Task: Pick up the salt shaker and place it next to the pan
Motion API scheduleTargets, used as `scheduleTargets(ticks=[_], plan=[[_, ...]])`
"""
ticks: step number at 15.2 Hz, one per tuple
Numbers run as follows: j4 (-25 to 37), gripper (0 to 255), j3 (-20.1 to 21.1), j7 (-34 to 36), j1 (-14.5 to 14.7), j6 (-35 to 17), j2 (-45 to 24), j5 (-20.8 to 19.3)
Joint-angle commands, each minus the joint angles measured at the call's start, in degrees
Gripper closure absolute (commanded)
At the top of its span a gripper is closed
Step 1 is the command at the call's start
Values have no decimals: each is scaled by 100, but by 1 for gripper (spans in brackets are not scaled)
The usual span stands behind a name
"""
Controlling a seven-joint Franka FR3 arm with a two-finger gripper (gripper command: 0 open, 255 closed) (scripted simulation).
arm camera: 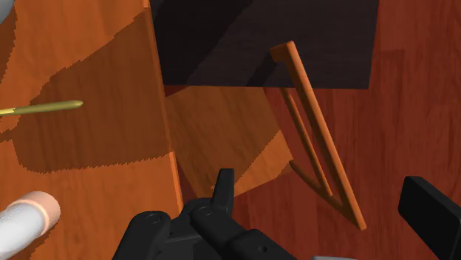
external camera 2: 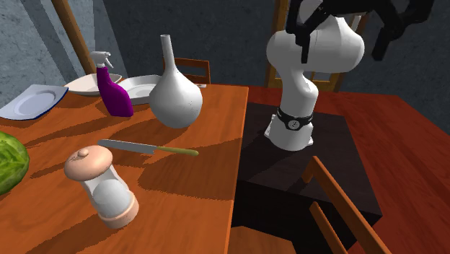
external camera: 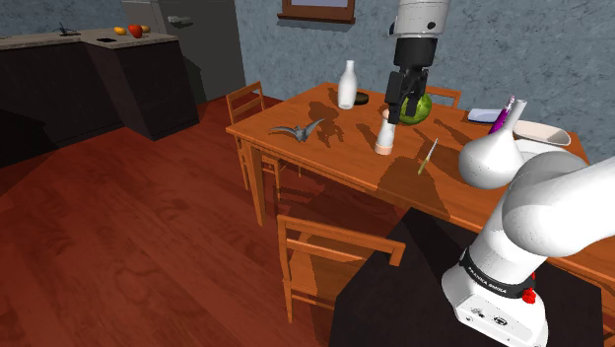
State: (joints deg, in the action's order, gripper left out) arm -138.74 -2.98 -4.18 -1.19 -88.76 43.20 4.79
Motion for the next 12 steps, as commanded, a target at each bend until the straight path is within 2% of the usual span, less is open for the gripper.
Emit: scheduleTargets(ticks=[1, 12], plan=[[0, 0, 0, 0, 0, 0, 0, 0], [469, 0, -1018, -979, -474, -1085, -1452, -625]])
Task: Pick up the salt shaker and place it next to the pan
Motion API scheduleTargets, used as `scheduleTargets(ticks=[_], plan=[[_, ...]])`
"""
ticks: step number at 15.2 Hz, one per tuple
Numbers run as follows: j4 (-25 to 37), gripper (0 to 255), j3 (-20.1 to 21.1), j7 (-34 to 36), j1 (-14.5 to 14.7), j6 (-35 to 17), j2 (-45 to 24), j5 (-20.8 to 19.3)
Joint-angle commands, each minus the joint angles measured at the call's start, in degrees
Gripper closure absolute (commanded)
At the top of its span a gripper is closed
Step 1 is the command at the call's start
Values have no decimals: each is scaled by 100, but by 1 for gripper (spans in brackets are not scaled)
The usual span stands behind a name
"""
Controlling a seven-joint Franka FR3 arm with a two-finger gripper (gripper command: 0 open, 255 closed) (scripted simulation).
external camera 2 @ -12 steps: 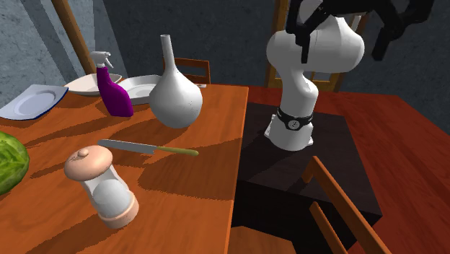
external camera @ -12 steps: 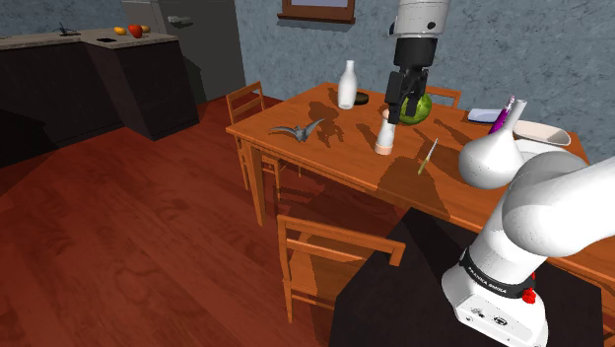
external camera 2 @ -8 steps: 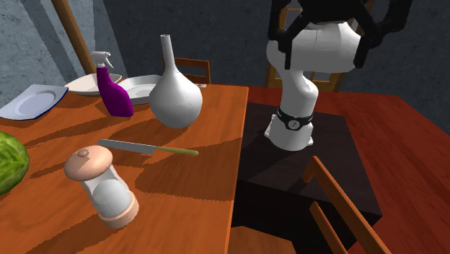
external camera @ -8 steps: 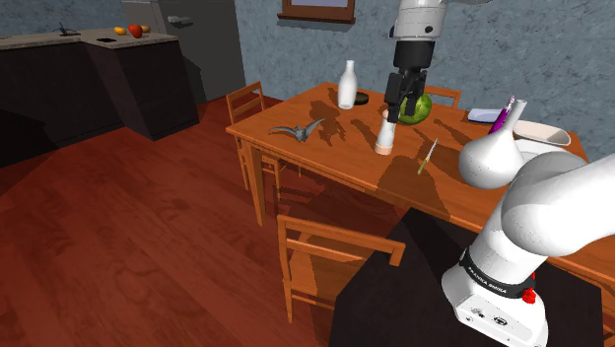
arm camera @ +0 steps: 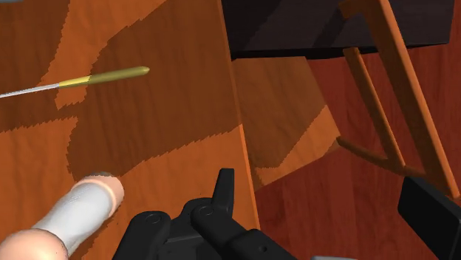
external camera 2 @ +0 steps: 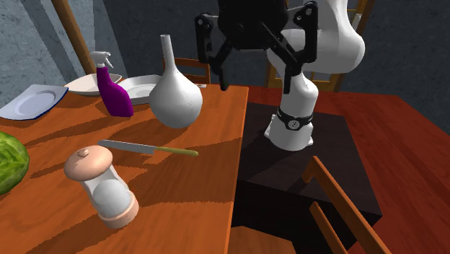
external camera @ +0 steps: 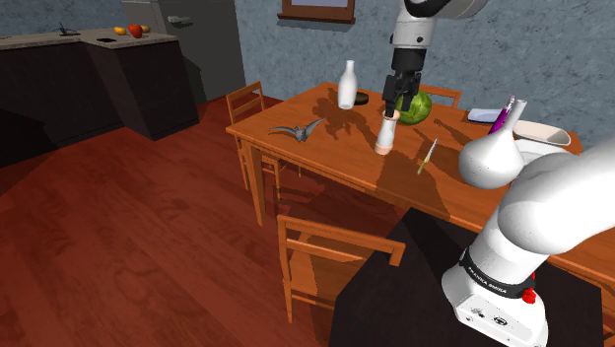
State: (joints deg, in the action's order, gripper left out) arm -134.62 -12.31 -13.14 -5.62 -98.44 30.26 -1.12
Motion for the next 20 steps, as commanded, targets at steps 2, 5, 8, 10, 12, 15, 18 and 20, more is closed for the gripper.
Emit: scheduleTargets(ticks=[2, 5, 8, 10, 12, 15, 18, 20], plan=[[221, 0, -266, -260, -93, -293, -474, -79], [512, 0, -530, -533, -176, -534, -972, -96], [856, 0, -784, -819, -252, -743, -1497, -47], [1115, 0, -945, -1020, -306, -861, -1863, 24], [1399, 0, -1096, -1227, -365, -960, -2242, 128], [1871, 0, -1297, -1549, -478, -1065, -2833, 340], [2404, 0, -1454, -1874, -635, -1113, -3449, 610], [2796, 0, -1528, -2082, -773, -1111, -3872, 811]])
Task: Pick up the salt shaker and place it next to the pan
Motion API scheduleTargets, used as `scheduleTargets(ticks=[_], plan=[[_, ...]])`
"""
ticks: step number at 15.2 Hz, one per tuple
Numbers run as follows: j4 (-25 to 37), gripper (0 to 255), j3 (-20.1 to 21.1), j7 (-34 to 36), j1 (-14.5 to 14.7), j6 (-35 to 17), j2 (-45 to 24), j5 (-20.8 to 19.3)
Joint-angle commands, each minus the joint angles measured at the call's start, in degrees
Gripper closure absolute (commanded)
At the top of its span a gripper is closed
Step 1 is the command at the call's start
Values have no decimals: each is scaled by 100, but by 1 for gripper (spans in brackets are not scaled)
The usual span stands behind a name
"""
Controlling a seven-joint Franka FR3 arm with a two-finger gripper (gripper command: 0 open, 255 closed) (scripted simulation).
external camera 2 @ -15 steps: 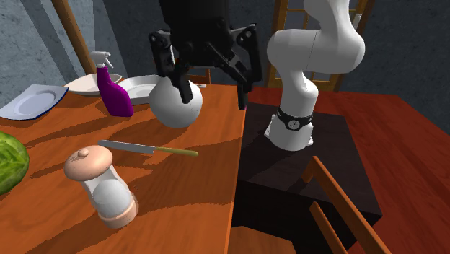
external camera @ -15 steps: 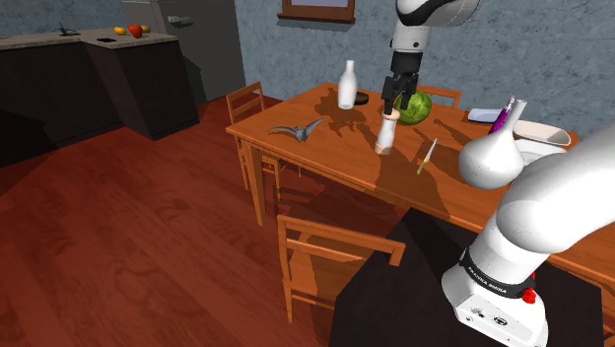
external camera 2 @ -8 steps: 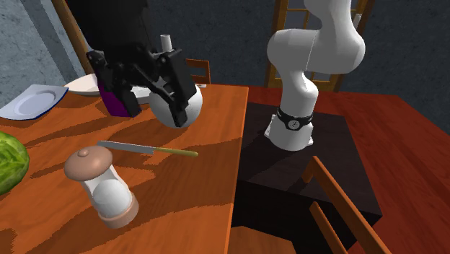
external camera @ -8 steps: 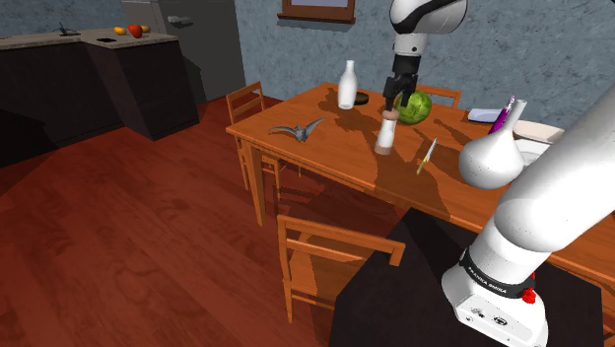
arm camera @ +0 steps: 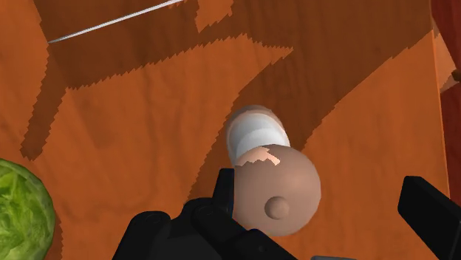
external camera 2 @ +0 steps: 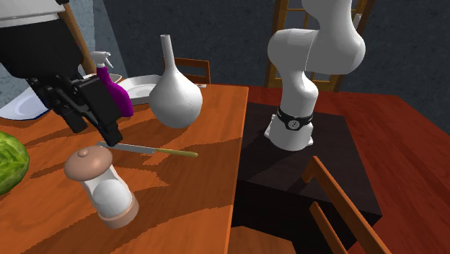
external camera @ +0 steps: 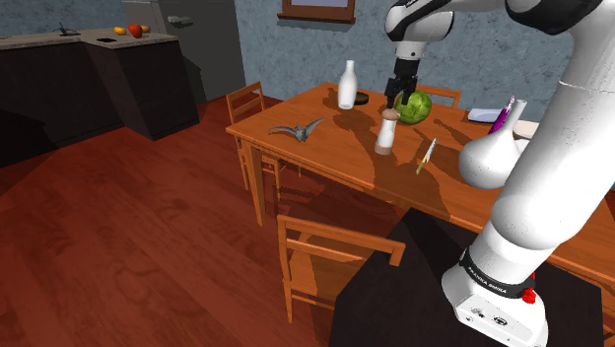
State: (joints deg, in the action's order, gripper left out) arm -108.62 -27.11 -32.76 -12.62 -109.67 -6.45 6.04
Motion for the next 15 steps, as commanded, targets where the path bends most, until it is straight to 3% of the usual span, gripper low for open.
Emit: scheduleTargets(ticks=[1, 9, 15], plan=[[301, 0, -58, -169, -116, 16, -309, 146], [-125, 0, -22, -236, -116, -532, -450, 245], [-123, 0, -21, -237, -117, -531, -452, 246]])
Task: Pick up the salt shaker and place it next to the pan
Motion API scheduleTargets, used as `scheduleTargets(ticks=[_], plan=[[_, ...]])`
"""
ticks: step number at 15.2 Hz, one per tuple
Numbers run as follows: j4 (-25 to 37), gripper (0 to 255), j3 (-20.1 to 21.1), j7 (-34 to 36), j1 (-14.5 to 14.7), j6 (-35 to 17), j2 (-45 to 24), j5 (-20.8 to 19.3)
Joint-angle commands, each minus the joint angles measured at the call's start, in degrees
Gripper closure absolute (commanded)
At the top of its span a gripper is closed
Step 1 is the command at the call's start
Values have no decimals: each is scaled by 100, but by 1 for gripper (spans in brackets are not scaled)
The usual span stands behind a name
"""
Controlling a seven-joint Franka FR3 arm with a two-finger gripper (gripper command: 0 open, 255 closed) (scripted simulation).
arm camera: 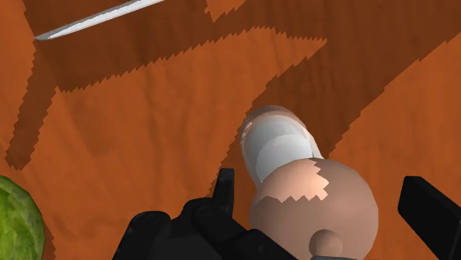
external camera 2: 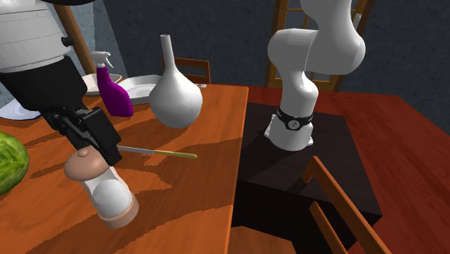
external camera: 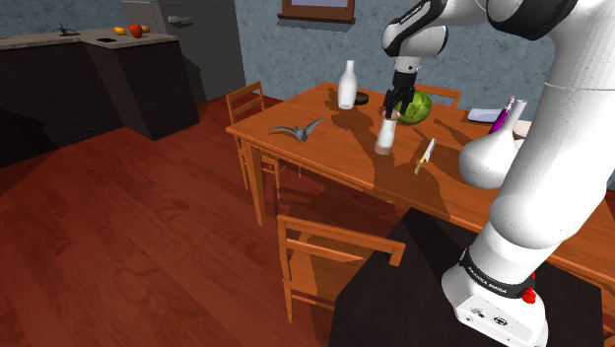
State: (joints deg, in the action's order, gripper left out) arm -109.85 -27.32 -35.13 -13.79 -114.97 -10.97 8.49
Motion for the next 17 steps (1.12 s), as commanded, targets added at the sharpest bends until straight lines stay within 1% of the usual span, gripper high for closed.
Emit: scheduleTargets(ticks=[1, 2, 11, 17], plan=[[0, 0, 0, 0, 0, 0, 0, 0], [0, 255, 0, 0, 0, 0, 0, 0], [0, 255, 0, 0, 0, -1, 0, 0], [275, 255, -21, 85, 18, 416, 166, -104]])
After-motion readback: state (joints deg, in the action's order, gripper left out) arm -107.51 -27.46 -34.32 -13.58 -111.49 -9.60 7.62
